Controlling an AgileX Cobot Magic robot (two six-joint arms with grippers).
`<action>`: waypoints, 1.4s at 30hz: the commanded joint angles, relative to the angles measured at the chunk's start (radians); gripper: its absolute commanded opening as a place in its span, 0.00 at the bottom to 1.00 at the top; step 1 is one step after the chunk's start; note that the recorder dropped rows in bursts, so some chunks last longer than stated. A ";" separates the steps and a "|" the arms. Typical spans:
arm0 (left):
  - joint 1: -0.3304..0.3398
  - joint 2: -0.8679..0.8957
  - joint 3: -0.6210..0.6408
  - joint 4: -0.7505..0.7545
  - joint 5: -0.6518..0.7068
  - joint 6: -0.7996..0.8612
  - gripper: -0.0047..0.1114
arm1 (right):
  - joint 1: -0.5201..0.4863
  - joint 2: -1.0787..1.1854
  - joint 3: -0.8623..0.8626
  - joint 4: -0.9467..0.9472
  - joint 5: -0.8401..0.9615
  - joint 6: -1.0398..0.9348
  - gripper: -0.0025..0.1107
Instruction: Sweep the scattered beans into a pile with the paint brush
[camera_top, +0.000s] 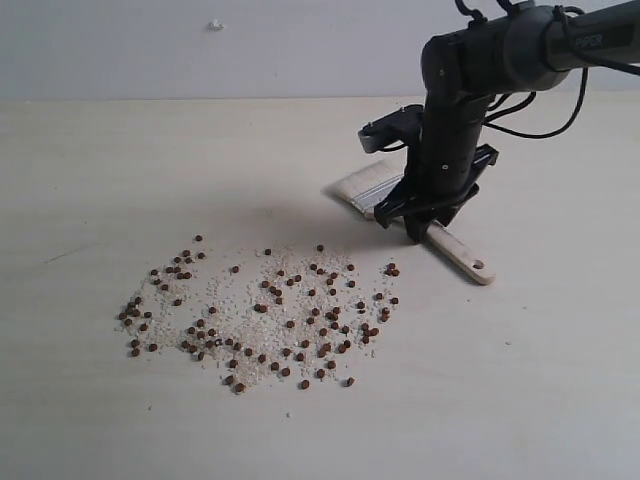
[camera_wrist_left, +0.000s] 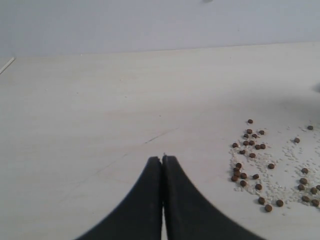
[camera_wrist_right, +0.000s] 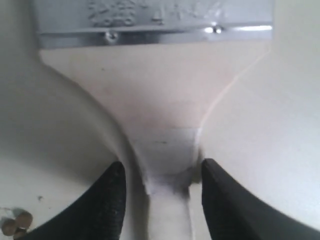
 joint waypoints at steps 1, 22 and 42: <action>-0.005 -0.006 0.000 0.005 -0.010 -0.005 0.04 | 0.034 0.005 -0.003 -0.022 -0.007 0.013 0.43; -0.036 -0.006 0.000 0.005 -0.010 -0.005 0.04 | 0.037 0.003 -0.003 0.024 0.102 0.087 0.43; -0.053 -0.006 0.000 0.005 -0.010 -0.005 0.04 | 0.037 -0.038 0.009 0.041 0.051 0.128 0.02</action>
